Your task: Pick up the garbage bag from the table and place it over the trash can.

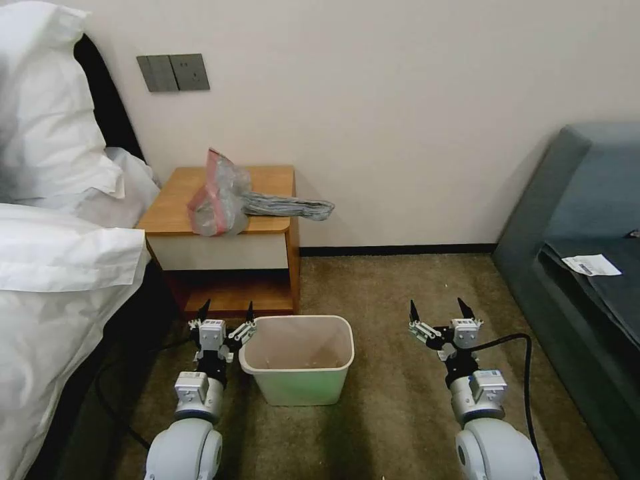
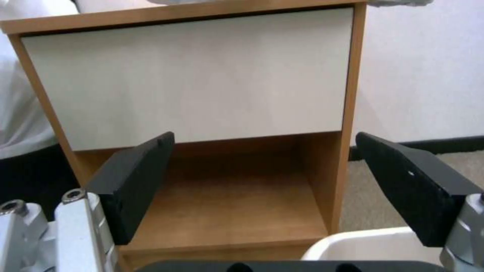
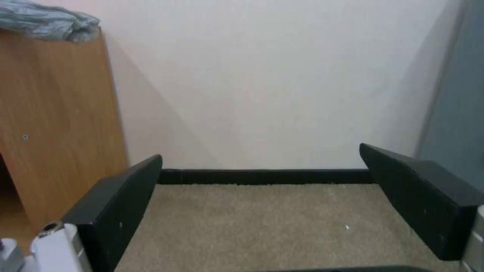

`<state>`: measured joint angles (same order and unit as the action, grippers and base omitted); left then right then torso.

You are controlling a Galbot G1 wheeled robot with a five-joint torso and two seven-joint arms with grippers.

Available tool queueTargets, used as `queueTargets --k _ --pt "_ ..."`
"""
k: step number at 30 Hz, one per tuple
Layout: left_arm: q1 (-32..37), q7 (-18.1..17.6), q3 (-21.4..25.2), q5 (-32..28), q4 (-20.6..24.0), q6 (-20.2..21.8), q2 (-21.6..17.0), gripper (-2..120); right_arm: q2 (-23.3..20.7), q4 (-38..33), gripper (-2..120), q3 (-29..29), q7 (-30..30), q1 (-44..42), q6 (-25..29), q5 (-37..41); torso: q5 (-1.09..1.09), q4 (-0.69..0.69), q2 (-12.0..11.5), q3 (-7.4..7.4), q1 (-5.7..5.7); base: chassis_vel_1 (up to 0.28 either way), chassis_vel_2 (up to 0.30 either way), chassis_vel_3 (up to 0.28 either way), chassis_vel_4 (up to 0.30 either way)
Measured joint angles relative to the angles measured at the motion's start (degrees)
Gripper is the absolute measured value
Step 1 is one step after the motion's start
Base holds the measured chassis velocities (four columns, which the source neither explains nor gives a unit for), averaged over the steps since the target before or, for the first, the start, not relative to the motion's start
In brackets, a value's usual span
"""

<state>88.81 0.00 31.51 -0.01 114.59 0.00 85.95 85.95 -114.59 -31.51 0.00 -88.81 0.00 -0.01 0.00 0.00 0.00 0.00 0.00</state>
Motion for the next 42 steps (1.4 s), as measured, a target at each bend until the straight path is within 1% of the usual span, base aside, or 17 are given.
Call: queueTargets --k 42 --pt "0.0 0.0 0.0 0.0 0.0 0.0 0.0 91 0.0 0.0 100 0.0 0.0 0.0 0.0 0.0 0.00 0.00 0.0 0.00 0.00 0.000 0.000 0.000 0.000"
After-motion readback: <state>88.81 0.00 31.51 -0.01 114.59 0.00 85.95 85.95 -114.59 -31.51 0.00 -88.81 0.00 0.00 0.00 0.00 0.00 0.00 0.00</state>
